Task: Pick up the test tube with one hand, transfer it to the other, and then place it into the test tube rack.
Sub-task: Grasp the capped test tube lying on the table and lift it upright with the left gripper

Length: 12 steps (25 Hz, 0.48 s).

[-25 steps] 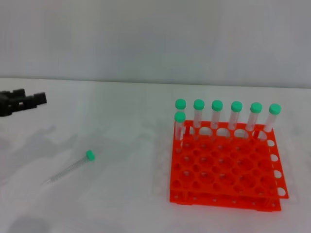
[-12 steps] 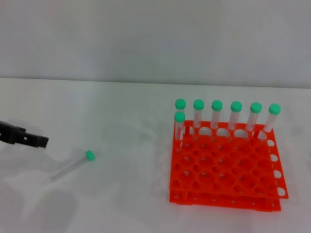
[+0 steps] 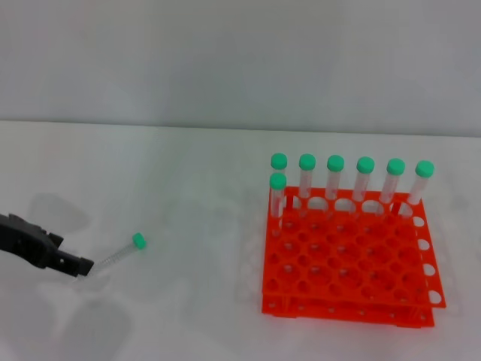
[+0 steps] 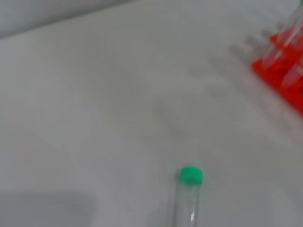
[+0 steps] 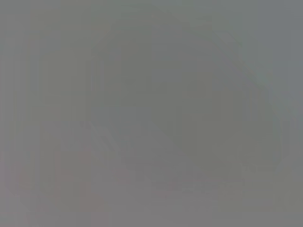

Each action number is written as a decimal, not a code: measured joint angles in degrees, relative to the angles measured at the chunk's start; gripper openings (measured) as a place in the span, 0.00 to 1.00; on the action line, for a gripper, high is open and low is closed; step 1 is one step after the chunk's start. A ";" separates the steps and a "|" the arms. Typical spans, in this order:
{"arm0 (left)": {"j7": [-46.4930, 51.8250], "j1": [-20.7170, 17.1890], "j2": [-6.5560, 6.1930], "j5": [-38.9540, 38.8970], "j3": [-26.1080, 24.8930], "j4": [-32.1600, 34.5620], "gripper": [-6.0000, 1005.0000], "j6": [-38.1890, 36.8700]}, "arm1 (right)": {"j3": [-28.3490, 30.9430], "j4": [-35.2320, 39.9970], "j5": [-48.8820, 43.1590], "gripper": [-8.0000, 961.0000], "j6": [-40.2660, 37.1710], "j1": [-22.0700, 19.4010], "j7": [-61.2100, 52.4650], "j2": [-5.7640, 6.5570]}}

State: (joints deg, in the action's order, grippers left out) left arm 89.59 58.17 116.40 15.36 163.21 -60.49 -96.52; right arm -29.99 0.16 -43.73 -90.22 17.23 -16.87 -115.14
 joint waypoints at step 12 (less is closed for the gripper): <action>-0.12 -0.23 2.20 3.78 0.00 5.30 0.79 9.87 | -0.31 -0.13 -0.37 0.74 0.03 -0.06 -0.12 0.00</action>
State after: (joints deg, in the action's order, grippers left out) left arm 89.46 57.94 118.60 19.14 163.22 -55.19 -86.65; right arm -30.30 0.02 -44.11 -90.19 17.16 -16.99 -115.13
